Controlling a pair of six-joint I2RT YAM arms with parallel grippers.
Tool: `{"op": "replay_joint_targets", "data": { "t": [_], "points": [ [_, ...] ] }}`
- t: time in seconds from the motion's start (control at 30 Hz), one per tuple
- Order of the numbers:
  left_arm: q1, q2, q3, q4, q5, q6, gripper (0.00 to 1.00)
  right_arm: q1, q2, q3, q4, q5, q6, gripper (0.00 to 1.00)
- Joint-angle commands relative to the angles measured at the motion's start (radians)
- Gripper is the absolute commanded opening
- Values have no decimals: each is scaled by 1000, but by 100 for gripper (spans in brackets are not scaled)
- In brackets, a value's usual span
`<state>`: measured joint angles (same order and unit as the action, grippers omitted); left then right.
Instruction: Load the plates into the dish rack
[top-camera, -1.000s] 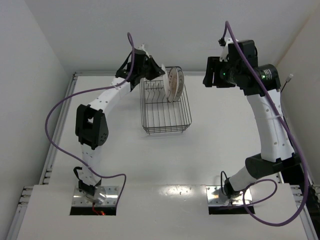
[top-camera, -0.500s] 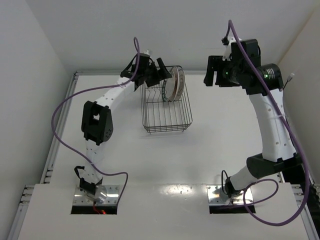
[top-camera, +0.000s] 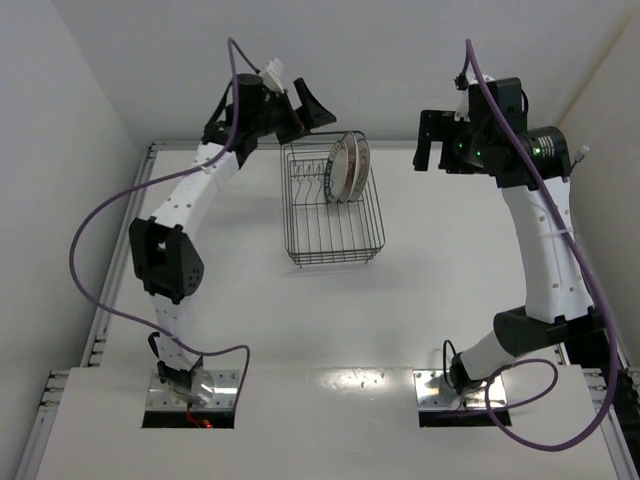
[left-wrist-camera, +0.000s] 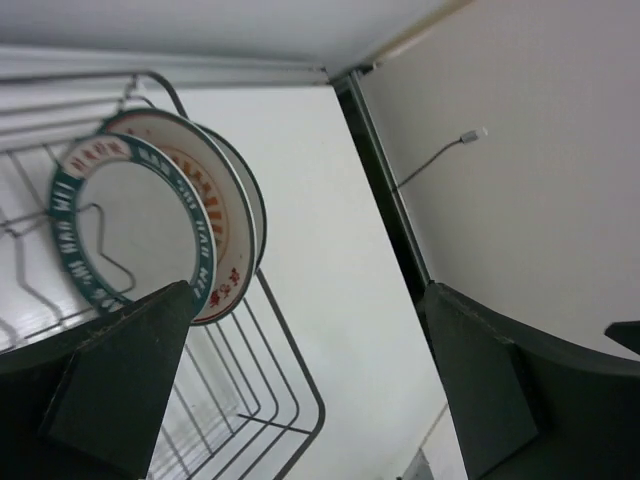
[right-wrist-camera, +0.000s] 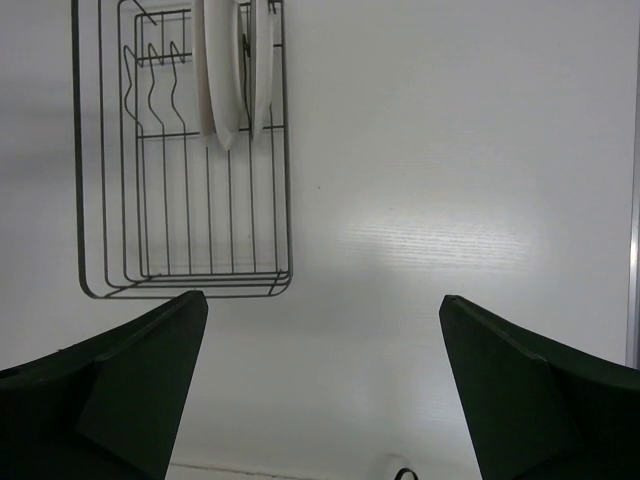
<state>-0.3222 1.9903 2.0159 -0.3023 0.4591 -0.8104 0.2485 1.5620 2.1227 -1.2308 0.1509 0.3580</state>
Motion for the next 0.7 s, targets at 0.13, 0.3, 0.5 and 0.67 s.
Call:
{"op": "replay_joint_targets", "data": {
  "t": [0.13,0.3,0.5,0.67],
  "points": [
    [38,-350,-271,-167,-248,246,100,-31,-39,-72,-13,-27,13,100],
    [28,-593,-544,-205,-532,339,100,-41,-79,-118,-22,-7,4,100],
    [28,-795,-772,-176,-754,414,100,-51,-137,-211,-33,-39,4,100],
    [28,-1037,-951,-69,-824,464,100,-51,-157,-288,-23,-83,33,100]
  ]
}}
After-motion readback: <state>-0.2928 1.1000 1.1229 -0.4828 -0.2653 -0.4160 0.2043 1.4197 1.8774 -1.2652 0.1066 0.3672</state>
